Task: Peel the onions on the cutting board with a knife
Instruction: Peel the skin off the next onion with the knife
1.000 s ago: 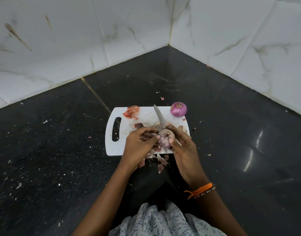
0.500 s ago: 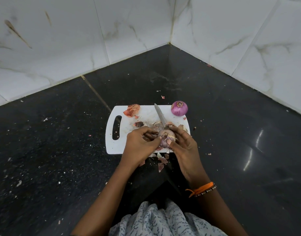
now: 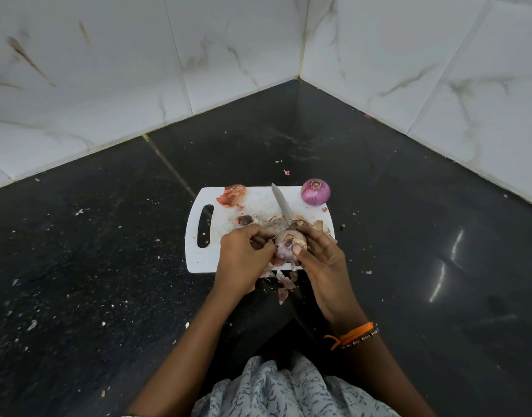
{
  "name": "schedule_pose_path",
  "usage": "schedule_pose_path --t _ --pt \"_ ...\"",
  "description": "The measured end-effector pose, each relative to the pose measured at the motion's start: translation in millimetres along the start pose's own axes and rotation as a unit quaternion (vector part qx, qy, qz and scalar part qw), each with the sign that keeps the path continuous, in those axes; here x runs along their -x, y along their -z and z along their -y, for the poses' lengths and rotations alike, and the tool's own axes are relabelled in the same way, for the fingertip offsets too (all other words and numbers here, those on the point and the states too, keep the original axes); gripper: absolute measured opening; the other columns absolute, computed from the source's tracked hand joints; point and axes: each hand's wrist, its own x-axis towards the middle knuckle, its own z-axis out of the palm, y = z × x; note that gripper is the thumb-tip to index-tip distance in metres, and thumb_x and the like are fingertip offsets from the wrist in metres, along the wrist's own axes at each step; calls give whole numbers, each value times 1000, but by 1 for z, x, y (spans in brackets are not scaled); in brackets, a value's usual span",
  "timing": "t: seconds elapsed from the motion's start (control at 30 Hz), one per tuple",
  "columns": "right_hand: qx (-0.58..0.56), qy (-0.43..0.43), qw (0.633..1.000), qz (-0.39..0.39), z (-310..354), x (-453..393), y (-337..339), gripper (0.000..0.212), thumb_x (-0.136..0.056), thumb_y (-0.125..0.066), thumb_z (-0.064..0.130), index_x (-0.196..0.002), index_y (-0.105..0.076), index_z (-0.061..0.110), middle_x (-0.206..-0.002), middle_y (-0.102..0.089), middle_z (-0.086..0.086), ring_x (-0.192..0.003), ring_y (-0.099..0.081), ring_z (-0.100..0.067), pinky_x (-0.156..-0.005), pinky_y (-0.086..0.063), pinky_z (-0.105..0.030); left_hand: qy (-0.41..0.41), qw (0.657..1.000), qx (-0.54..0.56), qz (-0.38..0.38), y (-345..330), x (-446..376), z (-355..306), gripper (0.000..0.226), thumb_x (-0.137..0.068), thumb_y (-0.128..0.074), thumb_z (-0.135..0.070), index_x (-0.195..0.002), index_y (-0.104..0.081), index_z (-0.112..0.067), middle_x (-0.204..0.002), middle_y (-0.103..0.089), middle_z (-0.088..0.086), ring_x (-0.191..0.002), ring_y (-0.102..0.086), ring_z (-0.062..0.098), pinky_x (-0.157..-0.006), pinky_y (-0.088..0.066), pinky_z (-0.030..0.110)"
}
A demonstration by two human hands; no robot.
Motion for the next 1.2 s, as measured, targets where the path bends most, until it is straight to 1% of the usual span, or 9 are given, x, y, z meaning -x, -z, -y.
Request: schedule_pose_path --t 0.13,0.3,0.43,0.57,0.7,0.83,0.9,1.1,1.2 --pt "-26 8 1000 -6 1 -1 2 35 -88 -56 -5 -122 -58 1 -120 -65 -16 -113 -61 -31 -98 -46 -48 30 996 88 12 -1 3 0 18 -90 -56 -1 -91 -69 -13 -87 -71 7 -69 -71 13 -59 -57 25" --pt "-39 4 999 -6 1 0 2 37 -88 -55 -6 -124 -56 0 -123 -62 -18 -115 -60 -34 -97 -48 -48 7 996 91 16 -3 6 -6 12 -77 -74 -3 -85 -68 -9 -72 -68 -7 -58 -65 -2 -48 -45 6" --pt "-43 5 999 -6 3 -1 1 35 -88 -55 -6 -122 -57 1 -122 -63 -18 -114 -60 -33 -95 -50 -45 -1 995 95 1 -8 6 -6 6 -80 -69 2 -81 -66 -3 -72 -65 -2 -57 -64 -3 -47 -45 7" --pt "-70 12 998 2 4 -1 1 31 -86 -57 -4 -115 -62 6 -120 -65 -16 -113 -61 -31 -91 -53 -39 21 993 112 5 -9 3 -1 6 -87 -61 0 -84 -65 -3 -81 -68 8 -60 -68 8 -51 -53 17" --pt "-154 3 988 21 6 -1 4 31 -78 -61 4 -109 -65 7 -111 -69 -10 -105 -65 -24 -79 -55 -28 69 987 142 16 -9 1 8 5 -90 -58 -3 -87 -62 -2 -88 -68 18 -71 -71 27 -63 -60 39" --pt "-217 -13 976 21 7 -3 7 33 -79 -59 3 -112 -61 4 -109 -70 -11 -104 -66 -23 -79 -56 -29 41 999 9 -24 -8 -3 17 9 -87 -60 -4 -86 -65 -11 -86 -69 2 -78 -68 18 -68 -56 28" --pt "-229 -12 973 28 7 -3 7 32 -80 -57 2 -112 -61 3 -108 -71 -10 -103 -67 -22 -78 -56 -28 37 999 -7 -26 -7 -4 18 18 -84 -60 2 -87 -65 -15 -85 -67 -2 -79 -65 13 -67 -54 22" --pt "-229 -11 973 30 8 -2 7 32 -80 -56 1 -111 -61 3 -109 -70 -10 -104 -66 -23 -79 -56 -29 -11 999 1 -40 -8 0 10 21 -77 -57 8 -62 -64 -5 -66 -61 -3 -56 -56 -4 -49 -40 6" --pt "-212 -17 977 34 9 -2 5 33 -79 -57 2 -111 -62 4 -111 -69 -11 -106 -65 -25 -82 -57 -31 14 999 18 -30 -8 0 9 45 -84 -47 -4 -42 -43 -21 -42 -44 -12 -41 -41 2 -46 -33 18"
